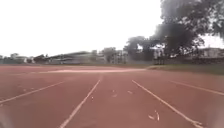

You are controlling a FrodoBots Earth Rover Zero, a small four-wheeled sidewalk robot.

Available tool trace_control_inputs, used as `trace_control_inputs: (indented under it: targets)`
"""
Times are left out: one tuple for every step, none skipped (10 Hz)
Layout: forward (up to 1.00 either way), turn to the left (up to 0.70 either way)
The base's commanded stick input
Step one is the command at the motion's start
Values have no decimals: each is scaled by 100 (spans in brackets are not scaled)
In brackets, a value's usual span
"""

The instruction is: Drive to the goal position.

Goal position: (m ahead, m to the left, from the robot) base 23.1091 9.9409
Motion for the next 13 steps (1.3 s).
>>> trace_control_inputs:
  targets:
    - [45, 0]
    - [45, 0]
    - [45, 0]
    - [45, 0]
    - [45, 0]
    - [45, 0]
    - [45, 0]
    - [45, 0]
    - [45, 0]
    - [45, 0]
    - [45, 0]
    - [45, 0]
    - [45, 0]
